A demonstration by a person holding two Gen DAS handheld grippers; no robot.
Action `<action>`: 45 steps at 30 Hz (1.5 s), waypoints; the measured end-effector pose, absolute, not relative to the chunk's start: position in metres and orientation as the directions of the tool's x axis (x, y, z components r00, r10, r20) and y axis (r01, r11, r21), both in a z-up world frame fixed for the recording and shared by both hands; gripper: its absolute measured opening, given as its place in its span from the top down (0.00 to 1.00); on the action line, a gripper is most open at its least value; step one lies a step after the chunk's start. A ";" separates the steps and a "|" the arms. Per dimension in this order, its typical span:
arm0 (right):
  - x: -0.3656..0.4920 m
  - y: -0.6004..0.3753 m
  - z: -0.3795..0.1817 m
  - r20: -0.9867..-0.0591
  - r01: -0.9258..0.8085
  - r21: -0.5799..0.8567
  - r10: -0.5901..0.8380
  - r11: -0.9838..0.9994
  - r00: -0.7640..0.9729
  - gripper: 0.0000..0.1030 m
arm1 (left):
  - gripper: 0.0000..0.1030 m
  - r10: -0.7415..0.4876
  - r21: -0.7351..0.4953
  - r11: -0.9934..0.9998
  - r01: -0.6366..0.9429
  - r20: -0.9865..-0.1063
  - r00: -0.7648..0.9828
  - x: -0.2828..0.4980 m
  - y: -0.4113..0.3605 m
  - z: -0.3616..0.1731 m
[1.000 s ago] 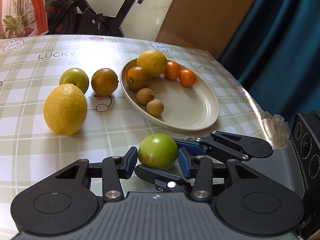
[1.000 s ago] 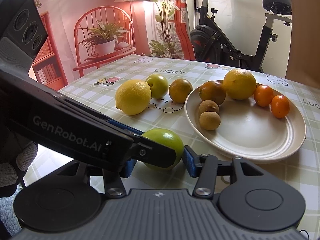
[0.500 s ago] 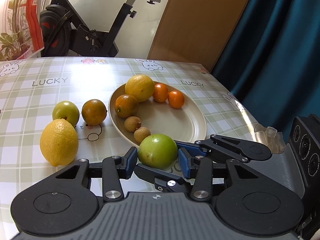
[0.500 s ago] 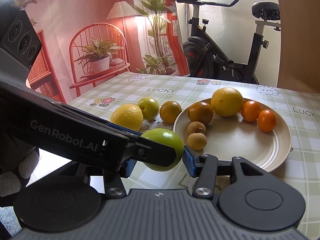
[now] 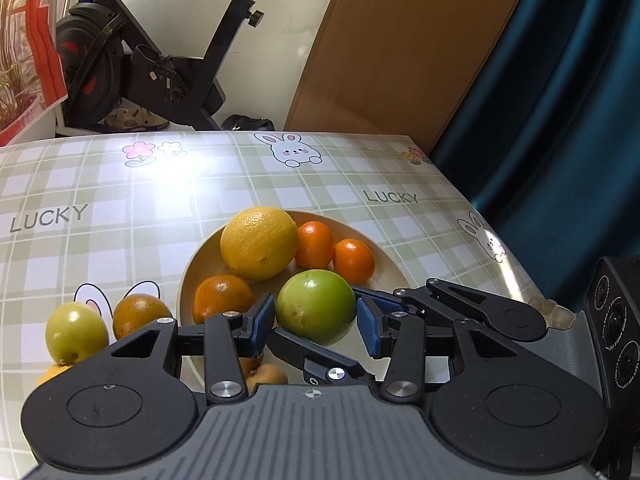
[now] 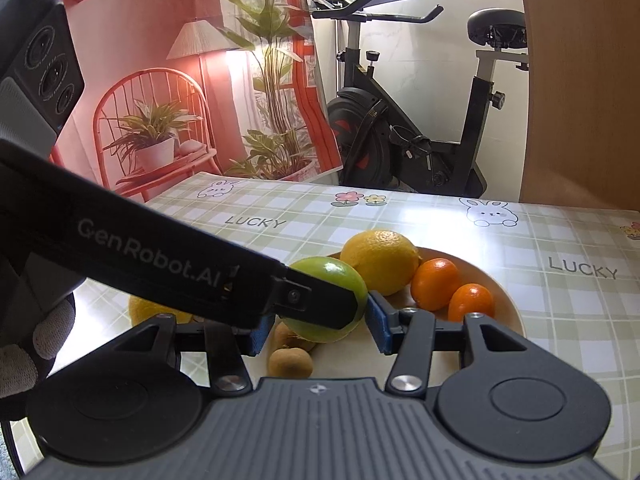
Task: Organize fruits
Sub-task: 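Carry the green apple over the plate, lower it and open both grippers, then move both grippers to the large lemon on the tablecloth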
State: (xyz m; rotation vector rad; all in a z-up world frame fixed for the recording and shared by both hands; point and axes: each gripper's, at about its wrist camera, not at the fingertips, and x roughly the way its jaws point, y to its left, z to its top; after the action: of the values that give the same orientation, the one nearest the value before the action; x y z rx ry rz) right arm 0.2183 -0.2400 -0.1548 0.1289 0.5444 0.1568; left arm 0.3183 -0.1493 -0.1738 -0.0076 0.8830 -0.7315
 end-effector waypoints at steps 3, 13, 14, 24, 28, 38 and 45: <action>0.231 -0.255 -0.165 -0.525 -0.087 0.185 0.173 0.979 0.833 0.50 | 0.54 -0.568 -0.274 0.762 0.587 -0.719 0.401 0.328 -0.164 -0.184; 0.247 -0.275 -0.182 -0.559 -0.056 0.198 0.159 0.979 0.814 0.50 | 0.54 -0.545 -0.268 0.777 0.570 -0.739 0.396 0.342 -0.176 -0.198; 0.248 -0.275 -0.183 -0.561 -0.056 0.192 0.156 0.980 0.813 0.50 | 0.54 -0.543 -0.266 0.779 0.568 -0.739 0.398 0.343 -0.176 -0.198; 0.236 -0.267 -0.180 -0.521 -0.030 0.175 0.118 0.984 0.845 0.45 | 0.53 -0.548 -0.276 0.790 0.547 -0.719 0.429 0.332 -0.171 -0.188; 0.212 -0.264 -0.180 -0.476 -0.023 0.187 0.111 0.982 0.873 0.44 | 0.53 -0.557 -0.252 0.784 0.567 -0.689 0.464 0.317 -0.159 -0.175; 0.178 -0.242 -0.176 -0.446 -0.041 0.229 0.143 0.973 0.884 0.44 | 0.53 -0.535 -0.199 0.806 0.557 -0.647 0.544 0.294 -0.107 -0.149; 0.169 -0.235 -0.172 -0.431 -0.036 0.235 0.138 0.971 0.892 0.44 | 0.53 -0.500 -0.204 0.845 0.494 -0.628 0.596 0.296 -0.057 -0.136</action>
State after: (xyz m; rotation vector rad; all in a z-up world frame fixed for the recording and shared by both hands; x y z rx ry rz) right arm 0.1693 -0.2348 -0.1724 0.2250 0.4619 0.0909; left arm 0.2957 -0.0568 -0.1359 -0.0090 0.7319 -0.5771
